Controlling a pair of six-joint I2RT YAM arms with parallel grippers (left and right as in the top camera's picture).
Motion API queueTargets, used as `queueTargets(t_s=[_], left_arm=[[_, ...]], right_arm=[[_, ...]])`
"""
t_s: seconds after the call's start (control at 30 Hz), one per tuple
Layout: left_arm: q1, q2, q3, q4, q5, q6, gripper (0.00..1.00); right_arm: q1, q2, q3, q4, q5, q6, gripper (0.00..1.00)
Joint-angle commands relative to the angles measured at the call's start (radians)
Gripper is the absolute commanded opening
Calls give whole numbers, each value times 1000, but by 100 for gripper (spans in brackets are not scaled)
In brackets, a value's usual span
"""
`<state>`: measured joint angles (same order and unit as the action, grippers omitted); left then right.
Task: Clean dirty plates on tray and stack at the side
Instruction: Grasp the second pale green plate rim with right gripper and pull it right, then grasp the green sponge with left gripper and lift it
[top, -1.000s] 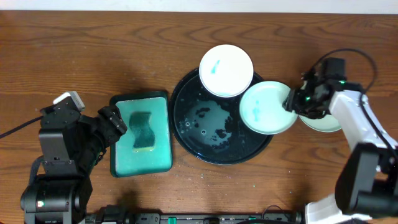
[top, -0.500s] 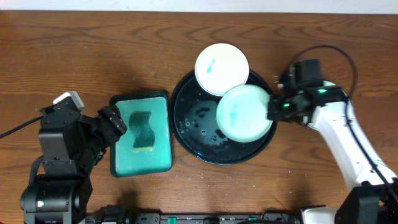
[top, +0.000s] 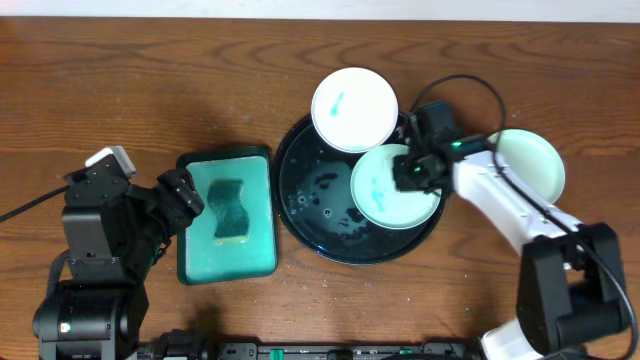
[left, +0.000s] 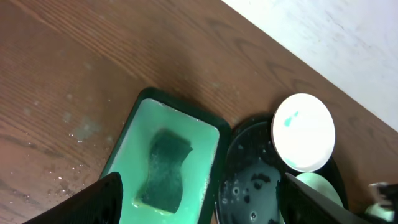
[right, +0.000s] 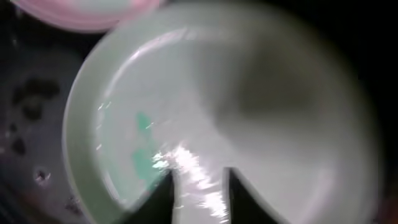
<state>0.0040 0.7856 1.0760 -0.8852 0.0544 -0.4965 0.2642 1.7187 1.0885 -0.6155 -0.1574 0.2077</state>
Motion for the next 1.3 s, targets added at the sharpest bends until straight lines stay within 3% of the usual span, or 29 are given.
queueTargets(t_s=[0.0, 0.23, 0.43, 0.47, 0.5, 0.6, 0.7, 0.83, 0.93, 1.03, 1.13, 1.27], left_arm=[[3, 3, 20, 5, 6, 6, 79], [3, 3, 20, 4, 6, 6, 79], [3, 3, 20, 4, 6, 6, 79], [3, 3, 20, 4, 6, 6, 79], [3, 3, 20, 4, 6, 6, 79], [3, 3, 20, 4, 6, 6, 79], [3, 3, 20, 4, 6, 6, 79], [3, 3, 20, 4, 6, 6, 79], [3, 3, 20, 4, 6, 5, 79], [3, 4, 20, 4, 10, 2, 79], [3, 4, 20, -3, 30, 2, 79], [3, 24, 20, -30, 137, 31, 79]], right_arm=[[-105, -24, 4, 36, -2, -216, 36], [-135, 57, 3, 141, 23, -322, 36], [-133, 148, 3, 117, 22, -362, 39], [-133, 152, 3, 106, 21, -362, 34], [-132, 153, 3, 84, 3, -361, 24], [-131, 143, 3, 28, -116, -356, 14], [-117, 138, 3, -48, -315, -278, 3], [-65, 138, 3, -98, -316, -200, 1], [-23, 138, 3, -61, -227, -104, 1], [23, 138, 3, -10, -36, 96, 1], [32, 138, 3, -1, 31, 231, 1], [31, 138, 3, -3, 48, 267, 1]])
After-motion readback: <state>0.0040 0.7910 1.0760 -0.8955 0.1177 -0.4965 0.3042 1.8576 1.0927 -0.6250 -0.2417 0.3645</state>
